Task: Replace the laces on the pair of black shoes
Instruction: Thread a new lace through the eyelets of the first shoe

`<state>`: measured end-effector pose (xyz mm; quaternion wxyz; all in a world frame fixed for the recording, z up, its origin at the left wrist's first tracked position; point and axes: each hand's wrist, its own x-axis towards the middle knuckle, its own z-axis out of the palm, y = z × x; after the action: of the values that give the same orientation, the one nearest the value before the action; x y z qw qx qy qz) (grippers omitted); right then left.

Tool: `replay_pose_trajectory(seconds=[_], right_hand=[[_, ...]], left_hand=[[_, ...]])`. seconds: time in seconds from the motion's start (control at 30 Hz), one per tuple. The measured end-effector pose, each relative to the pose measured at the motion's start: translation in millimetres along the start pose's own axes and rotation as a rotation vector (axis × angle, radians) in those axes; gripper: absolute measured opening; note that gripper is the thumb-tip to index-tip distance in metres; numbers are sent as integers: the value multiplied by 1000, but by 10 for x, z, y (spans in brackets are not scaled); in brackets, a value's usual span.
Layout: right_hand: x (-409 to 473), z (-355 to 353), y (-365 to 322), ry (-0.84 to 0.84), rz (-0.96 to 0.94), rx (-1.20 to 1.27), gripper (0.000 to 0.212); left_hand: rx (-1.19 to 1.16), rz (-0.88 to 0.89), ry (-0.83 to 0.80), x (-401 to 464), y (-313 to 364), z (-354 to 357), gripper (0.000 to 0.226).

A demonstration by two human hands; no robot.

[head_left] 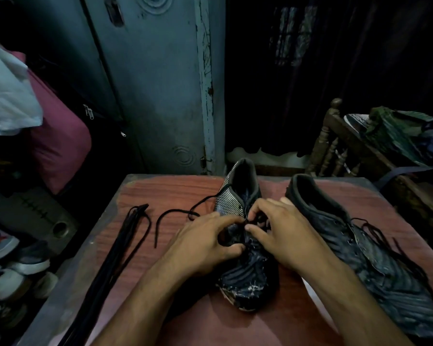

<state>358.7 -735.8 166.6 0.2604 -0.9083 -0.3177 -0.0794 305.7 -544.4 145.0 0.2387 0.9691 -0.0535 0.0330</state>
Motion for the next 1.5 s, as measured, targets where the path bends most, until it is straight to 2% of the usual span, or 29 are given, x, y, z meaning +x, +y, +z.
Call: replay_pose_trajectory(seconds=[0.2,0.4,0.63,0.77,0.93,1.03,1.23,1.5], right_hand=[[-34,-88,17,-96,-42,-27,17],[9,-62,76,-96,90,82,20],[32,-28,106,17,129,278,20],[32,-3,136,18,136,334,19],[36,37,170,9,131,372,17],[25,43,175,4,103,370,14],[26,56,180,19,66,370,16],[25,74,138,3,24,325,10]], left_hand=[[-86,35,39,11,-31,14,46],[-119,64,39,21,-27,55,42],[-282,171,119,38,-29,33,17],[-164,219,153,23,-23,31,22],[60,114,94,32,-8,16,38],[103,92,112,27,17,-25,44],[123,63,201,-38,74,-150,26],[195,-37,74,-32,130,-142,26]])
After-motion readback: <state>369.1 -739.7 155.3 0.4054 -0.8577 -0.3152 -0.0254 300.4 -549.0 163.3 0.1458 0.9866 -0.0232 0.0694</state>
